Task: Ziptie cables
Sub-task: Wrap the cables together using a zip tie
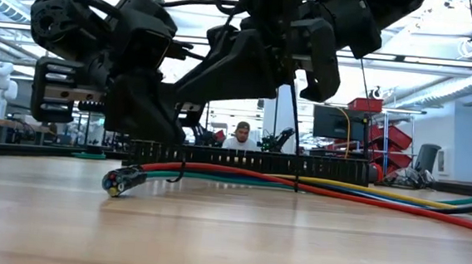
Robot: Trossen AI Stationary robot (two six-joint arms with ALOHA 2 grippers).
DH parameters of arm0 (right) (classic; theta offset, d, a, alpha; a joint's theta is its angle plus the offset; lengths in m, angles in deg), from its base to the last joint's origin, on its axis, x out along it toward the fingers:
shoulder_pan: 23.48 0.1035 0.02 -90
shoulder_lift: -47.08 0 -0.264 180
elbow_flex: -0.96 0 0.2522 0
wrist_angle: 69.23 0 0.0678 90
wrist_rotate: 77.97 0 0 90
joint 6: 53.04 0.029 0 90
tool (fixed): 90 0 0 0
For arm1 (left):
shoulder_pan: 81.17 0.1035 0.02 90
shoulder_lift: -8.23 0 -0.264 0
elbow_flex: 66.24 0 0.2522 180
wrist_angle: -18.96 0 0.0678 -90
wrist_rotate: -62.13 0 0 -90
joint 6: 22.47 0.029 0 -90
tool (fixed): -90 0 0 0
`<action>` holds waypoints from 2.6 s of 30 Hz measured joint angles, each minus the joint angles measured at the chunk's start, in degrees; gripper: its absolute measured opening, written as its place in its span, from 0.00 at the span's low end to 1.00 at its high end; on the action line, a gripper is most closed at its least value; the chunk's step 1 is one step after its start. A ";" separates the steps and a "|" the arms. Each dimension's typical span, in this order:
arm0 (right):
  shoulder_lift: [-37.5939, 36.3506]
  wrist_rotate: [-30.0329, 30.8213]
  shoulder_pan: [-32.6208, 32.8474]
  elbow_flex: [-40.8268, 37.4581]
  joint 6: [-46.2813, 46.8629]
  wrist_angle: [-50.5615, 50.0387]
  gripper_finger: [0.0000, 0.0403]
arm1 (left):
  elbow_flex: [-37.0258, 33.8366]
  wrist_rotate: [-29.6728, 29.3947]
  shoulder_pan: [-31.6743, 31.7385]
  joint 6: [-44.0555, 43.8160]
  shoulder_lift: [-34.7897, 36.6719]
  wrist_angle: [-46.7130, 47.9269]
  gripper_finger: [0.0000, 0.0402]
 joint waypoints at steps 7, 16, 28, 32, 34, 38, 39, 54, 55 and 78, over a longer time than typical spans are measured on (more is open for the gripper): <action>0.02 0.02 -0.22 0.02 -0.19 -0.48 0.03 | 0.01 -0.03 0.00 -0.18 0.00 -0.45 0.02; -0.93 8.79 0.70 2.39 -5.21 -5.36 0.00 | 0.25 -0.66 0.07 -0.40 -0.04 0.39 0.02; -1.73 17.11 2.73 8.61 -9.51 -13.25 0.00 | 0.21 -0.68 0.02 -0.42 -0.22 1.23 0.02; -1.75 18.29 2.78 8.61 -9.96 -12.80 0.00 | 0.18 -0.68 0.02 -0.42 -0.28 1.64 0.02; -1.75 18.53 2.75 8.61 -10.17 -12.29 0.00 | 0.18 -0.68 0.02 -0.42 -0.64 1.81 0.02; -2.07 21.12 2.88 8.61 -11.36 -11.77 0.00 | 0.18 -0.70 0.02 -0.48 -2.91 0.81 0.02; -2.28 21.16 3.00 8.61 -11.39 -11.73 0.00 | 0.21 -0.68 0.00 -0.54 -3.60 0.15 0.02; -3.91 28.62 4.00 8.61 -12.84 -12.15 0.00 | 0.18 -1.86 0.00 -8.68 -8.37 -5.64 0.12; -3.91 29.02 4.00 8.61 -12.77 -12.10 0.00 | 0.18 -2.22 0.00 -10.68 -8.37 -5.64 0.14; -22.61 63.57 15.14 8.94 10.07 -35.97 0.57 | -0.20 -26.26 -8.34 -34.80 20.34 25.93 0.22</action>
